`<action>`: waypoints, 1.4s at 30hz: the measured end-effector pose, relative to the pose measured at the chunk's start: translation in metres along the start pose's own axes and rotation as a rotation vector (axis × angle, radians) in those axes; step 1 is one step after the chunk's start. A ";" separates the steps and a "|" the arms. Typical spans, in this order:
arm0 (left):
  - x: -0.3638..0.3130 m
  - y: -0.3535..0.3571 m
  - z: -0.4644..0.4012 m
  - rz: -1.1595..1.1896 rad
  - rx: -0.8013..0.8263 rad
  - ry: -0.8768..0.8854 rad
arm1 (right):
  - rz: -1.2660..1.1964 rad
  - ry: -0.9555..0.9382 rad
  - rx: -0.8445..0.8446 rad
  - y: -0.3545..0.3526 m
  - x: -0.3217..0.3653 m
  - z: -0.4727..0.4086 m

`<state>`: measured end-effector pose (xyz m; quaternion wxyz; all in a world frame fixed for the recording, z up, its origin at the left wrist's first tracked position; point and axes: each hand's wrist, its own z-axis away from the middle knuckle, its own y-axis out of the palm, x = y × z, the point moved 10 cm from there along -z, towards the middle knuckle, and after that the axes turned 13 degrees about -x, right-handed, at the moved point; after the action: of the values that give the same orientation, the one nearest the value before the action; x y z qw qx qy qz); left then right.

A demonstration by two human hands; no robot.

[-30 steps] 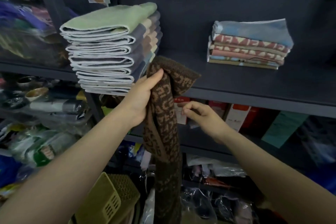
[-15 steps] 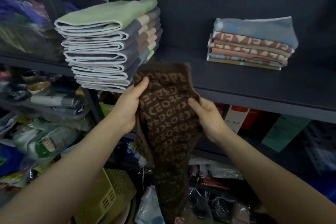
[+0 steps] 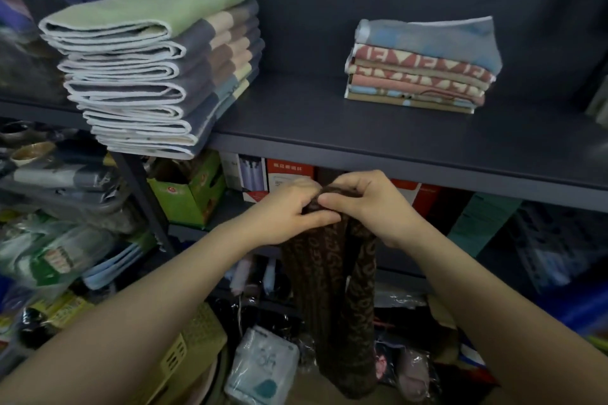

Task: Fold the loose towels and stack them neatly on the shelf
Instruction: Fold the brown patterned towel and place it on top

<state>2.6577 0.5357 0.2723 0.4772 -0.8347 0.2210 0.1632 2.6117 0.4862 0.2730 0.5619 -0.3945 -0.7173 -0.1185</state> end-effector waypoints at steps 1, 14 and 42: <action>-0.003 0.002 -0.002 0.046 -0.015 -0.012 | -0.032 0.021 -0.019 -0.007 -0.002 0.001; 0.024 -0.021 -0.014 0.979 -0.536 -0.707 | -0.184 0.384 0.233 -0.035 -0.081 0.048; -0.033 0.009 -0.038 0.612 -0.493 -0.425 | -0.209 0.261 -0.010 -0.088 -0.053 0.036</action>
<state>2.6274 0.5057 0.3008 0.2284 -0.7676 0.3095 0.5126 2.5279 0.4270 0.2368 0.6330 -0.3019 -0.6747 -0.2301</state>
